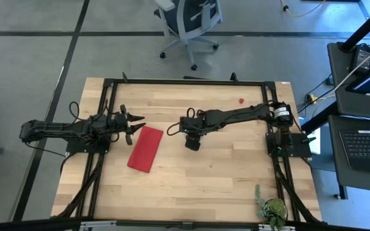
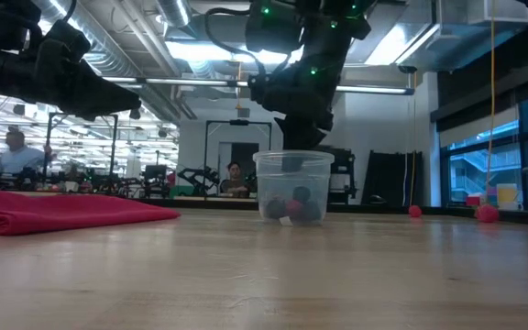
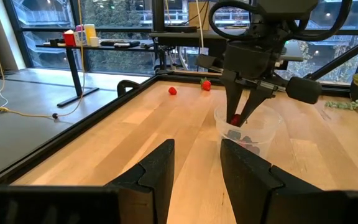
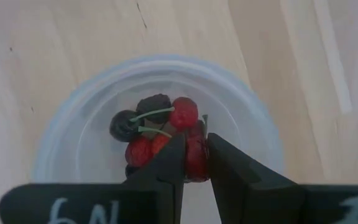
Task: Pick and placing Produce into tupperware
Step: Put the red cherries into the transparent bin, then put the strawberries into the transparent bin
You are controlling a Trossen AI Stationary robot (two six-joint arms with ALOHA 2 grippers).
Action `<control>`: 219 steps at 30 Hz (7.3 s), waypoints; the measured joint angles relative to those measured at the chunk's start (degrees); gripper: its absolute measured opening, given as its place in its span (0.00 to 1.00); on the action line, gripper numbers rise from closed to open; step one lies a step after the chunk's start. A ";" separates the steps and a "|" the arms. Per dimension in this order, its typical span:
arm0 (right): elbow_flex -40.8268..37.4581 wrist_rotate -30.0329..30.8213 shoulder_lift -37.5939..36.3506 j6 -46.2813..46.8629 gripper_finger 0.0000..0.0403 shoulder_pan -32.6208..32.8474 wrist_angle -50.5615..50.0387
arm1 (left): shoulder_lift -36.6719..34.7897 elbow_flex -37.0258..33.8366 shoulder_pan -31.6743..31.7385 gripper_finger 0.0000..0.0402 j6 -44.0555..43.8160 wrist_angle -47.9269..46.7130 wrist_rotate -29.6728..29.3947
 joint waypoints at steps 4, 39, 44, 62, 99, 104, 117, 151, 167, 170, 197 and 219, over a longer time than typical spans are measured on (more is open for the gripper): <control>0.00 0.00 0.00 -0.10 0.17 0.24 0.06 | 0.00 0.00 0.00 0.31 0.00 0.00 0.00; 0.00 -2.29 -3.75 0.97 0.50 0.71 0.62 | 0.00 0.00 -0.01 0.31 -0.08 0.00 0.01; 0.02 -0.64 -9.67 2.20 0.50 0.72 -3.12 | 0.00 0.00 -0.01 0.31 -1.36 -0.13 0.00; 0.04 16.37 -20.86 23.68 0.49 -7.68 -38.21 | 0.00 0.00 0.00 0.31 -1.36 -0.15 0.01; -42.61 17.55 -45.66 69.23 0.88 -6.86 -29.57 | 0.00 0.00 0.00 0.31 -3.06 -2.51 0.02; -42.49 27.07 -45.62 68.62 0.88 -6.95 -20.60 | -0.02 0.00 0.00 0.31 -3.06 -2.25 0.02; -42.51 31.10 -45.59 83.33 0.88 -9.87 -21.34 | -0.01 0.00 0.00 0.31 -3.09 -2.23 0.02; -57.35 25.46 -31.90 105.09 0.88 -26.84 -1.44 | -0.02 0.00 0.00 0.31 -3.96 -2.03 0.00; -57.24 26.45 -23.98 103.08 0.88 -27.08 0.97 | -0.01 0.00 -0.02 0.31 -3.96 -2.03 -0.02; -57.29 26.34 -23.98 100.18 0.88 -27.10 1.26 | -0.01 0.00 0.00 0.31 -3.96 -2.03 -0.02; -57.33 26.18 -23.96 98.57 0.88 -27.12 1.53 | -0.01 0.00 0.00 0.31 -3.98 -2.04 -0.02; -57.33 26.06 -23.93 98.58 0.88 -27.12 1.57 | -0.09 0.04 1.51 0.31 -6.93 0.22 -53.66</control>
